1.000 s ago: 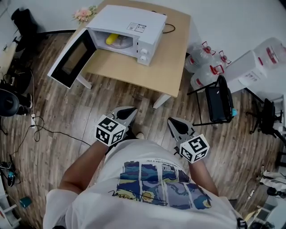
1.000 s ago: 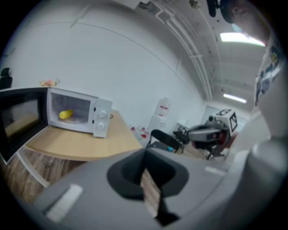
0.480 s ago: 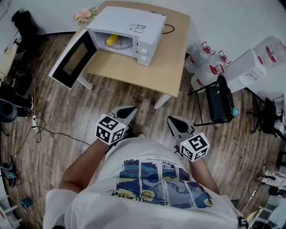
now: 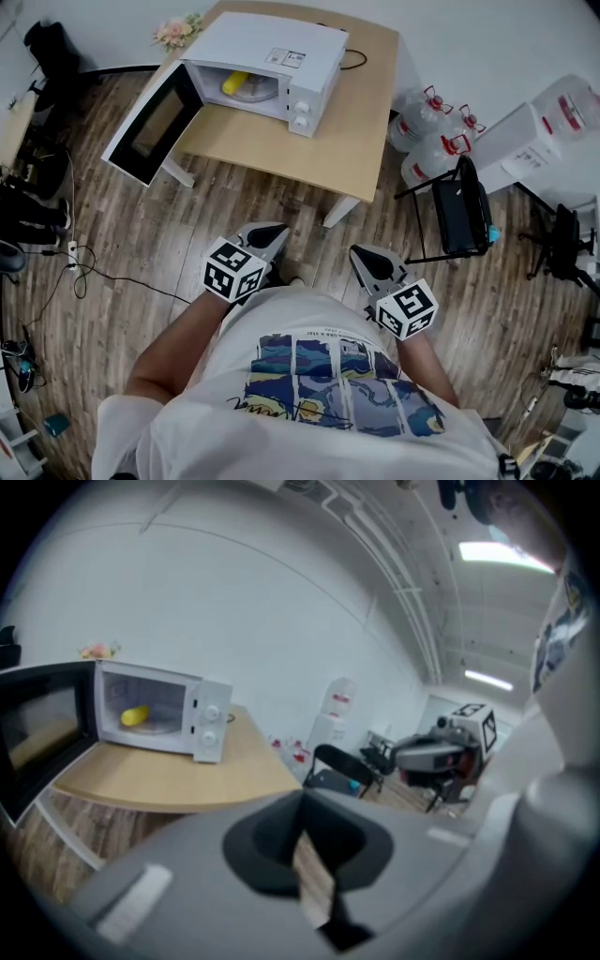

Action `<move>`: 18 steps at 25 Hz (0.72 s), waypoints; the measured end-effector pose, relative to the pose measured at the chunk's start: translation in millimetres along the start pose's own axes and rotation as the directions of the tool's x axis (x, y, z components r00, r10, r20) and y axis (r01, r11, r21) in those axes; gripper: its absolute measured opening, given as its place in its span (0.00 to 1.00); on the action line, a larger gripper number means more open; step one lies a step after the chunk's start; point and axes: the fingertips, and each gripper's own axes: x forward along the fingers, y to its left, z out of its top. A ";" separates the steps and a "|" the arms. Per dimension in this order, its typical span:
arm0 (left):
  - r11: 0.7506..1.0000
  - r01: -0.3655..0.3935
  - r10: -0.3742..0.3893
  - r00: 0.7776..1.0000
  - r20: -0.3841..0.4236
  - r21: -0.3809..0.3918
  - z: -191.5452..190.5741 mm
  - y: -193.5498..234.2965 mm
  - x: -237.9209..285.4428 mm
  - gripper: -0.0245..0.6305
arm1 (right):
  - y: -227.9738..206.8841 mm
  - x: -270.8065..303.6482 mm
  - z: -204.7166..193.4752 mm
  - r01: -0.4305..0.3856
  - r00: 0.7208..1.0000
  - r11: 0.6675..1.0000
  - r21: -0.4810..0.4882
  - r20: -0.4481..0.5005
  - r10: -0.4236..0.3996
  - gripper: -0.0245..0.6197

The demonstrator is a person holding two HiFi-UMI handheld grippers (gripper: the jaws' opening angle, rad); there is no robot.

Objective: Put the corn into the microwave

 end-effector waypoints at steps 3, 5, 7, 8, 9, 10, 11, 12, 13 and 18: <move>1.000 0.002 -0.002 1.000 -0.007 -0.004 -1.1 -1.1 1.3 0.05 | -2.2 -1.4 1.1 0.005 1.000 1.000 0.000 0.002 -0.005 0.05; 1.000 0.004 -0.004 1.000 -0.010 -0.007 -0.9 -1.4 2.5 0.05 | -3.7 -2.2 1.7 0.007 1.000 1.000 0.001 0.002 -0.007 0.05; 1.000 0.004 -0.004 1.000 -0.013 -0.007 -1.5 -1.5 4.2 0.05 | -4.2 -2.4 0.9 0.006 1.000 1.000 0.000 0.001 -0.006 0.05; 1.000 0.005 -0.005 1.000 -0.015 -0.008 -2.4 -1.7 5.1 0.05 | -4.2 -2.5 -0.3 0.006 1.000 1.000 -0.001 0.000 -0.006 0.05; 1.000 0.006 -0.006 1.000 -0.017 -0.008 -3.5 -2.2 5.9 0.05 | -4.3 -2.7 -1.9 0.006 1.000 1.000 -0.001 -0.002 -0.006 0.05; 1.000 0.007 -0.007 1.000 -0.019 -0.009 -4.5 -2.8 6.6 0.05 | -4.4 -2.9 -3.5 0.007 1.000 1.000 -0.001 -0.004 -0.007 0.05; 1.000 0.007 -0.008 1.000 -0.021 -0.009 -5.2 -3.2 7.4 0.05 | -4.6 -3.0 -4.7 0.007 1.000 1.000 0.000 -0.007 -0.007 0.05; 1.000 0.008 -0.008 1.000 -0.023 -0.009 -5.7 -3.3 8.0 0.05 | -4.7 -2.9 -5.6 0.007 1.000 1.000 0.001 -0.008 -0.007 0.05; 1.000 0.008 -0.008 1.000 -0.026 -0.010 -6.2 -3.0 8.5 0.05 | -4.8 -2.7 -6.2 0.006 1.000 1.000 0.002 -0.009 -0.006 0.05; 1.000 0.004 -0.004 0.999 -0.038 -0.012 -8.1 -1.8 9.5 0.05 | -5.7 -2.0 -7.8 0.005 1.000 1.000 0.011 -0.011 -0.005 0.05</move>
